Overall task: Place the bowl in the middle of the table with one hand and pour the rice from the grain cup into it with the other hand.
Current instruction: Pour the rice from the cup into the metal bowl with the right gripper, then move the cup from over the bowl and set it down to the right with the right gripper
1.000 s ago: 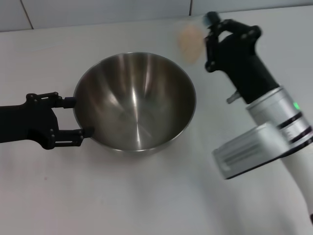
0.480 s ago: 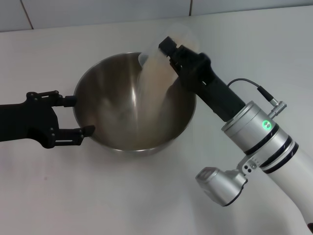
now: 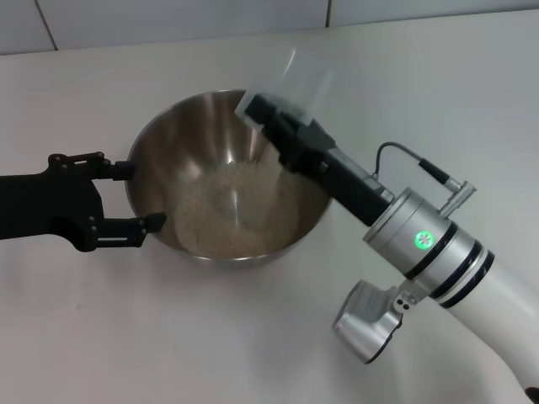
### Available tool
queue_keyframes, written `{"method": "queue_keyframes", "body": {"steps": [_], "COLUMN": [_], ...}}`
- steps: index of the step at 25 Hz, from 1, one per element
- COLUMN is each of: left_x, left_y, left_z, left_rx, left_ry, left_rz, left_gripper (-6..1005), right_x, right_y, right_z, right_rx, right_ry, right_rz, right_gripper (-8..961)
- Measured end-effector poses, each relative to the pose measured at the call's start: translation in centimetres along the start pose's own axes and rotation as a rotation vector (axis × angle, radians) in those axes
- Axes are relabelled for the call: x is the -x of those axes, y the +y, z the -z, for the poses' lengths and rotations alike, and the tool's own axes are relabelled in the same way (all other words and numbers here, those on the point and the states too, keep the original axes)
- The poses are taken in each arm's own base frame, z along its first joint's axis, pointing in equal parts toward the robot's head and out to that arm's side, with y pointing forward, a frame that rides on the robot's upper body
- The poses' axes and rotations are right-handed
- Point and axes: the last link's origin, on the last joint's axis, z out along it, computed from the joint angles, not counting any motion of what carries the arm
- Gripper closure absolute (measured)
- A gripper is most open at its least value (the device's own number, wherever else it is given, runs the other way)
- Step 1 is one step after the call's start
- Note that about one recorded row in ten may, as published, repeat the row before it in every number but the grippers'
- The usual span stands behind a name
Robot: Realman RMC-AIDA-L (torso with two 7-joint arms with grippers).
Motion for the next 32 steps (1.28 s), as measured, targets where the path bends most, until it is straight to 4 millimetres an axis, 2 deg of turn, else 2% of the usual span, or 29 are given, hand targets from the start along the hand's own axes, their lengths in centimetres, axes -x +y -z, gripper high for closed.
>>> {"method": "queue_keyframes", "body": {"steps": [6,12,13,14,15,18,22,23,24,27,28,29,32], "left_x": [-0.3,-0.3,-0.2,-0.2,-0.2,-0.2,-0.2,-0.2,-0.1,-0.1,-0.1,-0.1,0.1], "left_y": [0.0,0.0,0.0,0.0,0.0,0.0,0.0,0.1,0.1,0.1,0.1,0.1,0.1], "left_z": [-0.1,-0.1,-0.1,-0.2,-0.2,-0.2,-0.1,-0.1,-0.1,-0.1,-0.1,-0.1,0.0], "left_rx": [0.007,0.008,0.008,0.009,0.009,0.009,0.008,0.008,0.008,0.007,0.007,0.007,0.005], "left_ry": [0.001,0.001,0.001,0.001,0.001,0.001,0.001,0.001,0.001,0.001,0.001,0.001,-0.001], "left_rz": [-0.007,-0.007,-0.006,-0.005,-0.004,-0.004,-0.005,-0.005,-0.006,-0.008,-0.008,-0.008,-0.008], "left_gripper": [170,170,170,170,170,170,170,170,170,170,170,170,170], "right_x": [0.8,0.6,0.5,0.5,0.4,0.0,-0.7,-1.1,-1.1,-2.2,-3.2,-3.2,-4.9], "right_y": [-0.1,-0.2,-0.6,-0.6,-0.9,-2.1,-2.5,-2.5,-2.5,-2.1,-1.2,-1.2,1.1], "right_z": [-0.2,-0.3,-0.5,-0.5,-0.6,-0.9,-0.6,-0.5,-0.5,0.0,0.6,0.6,2.1], "right_rx": [-0.018,-0.024,-0.002,-0.002,0.005,0.009,-0.007,-0.031,-0.031,-0.102,-0.161,-0.161,-0.225], "right_ry": [-0.062,-0.055,-0.011,-0.011,0.017,0.137,0.260,0.322,0.322,0.402,0.465,0.465,0.570], "right_rz": [0.240,0.240,0.105,0.105,0.015,-0.430,-0.878,-1.103,-1.103,-1.408,-1.596,-1.596,-1.784], "right_gripper": [953,951,950,950,949,946,943,942,941,939,938,937,935]}}
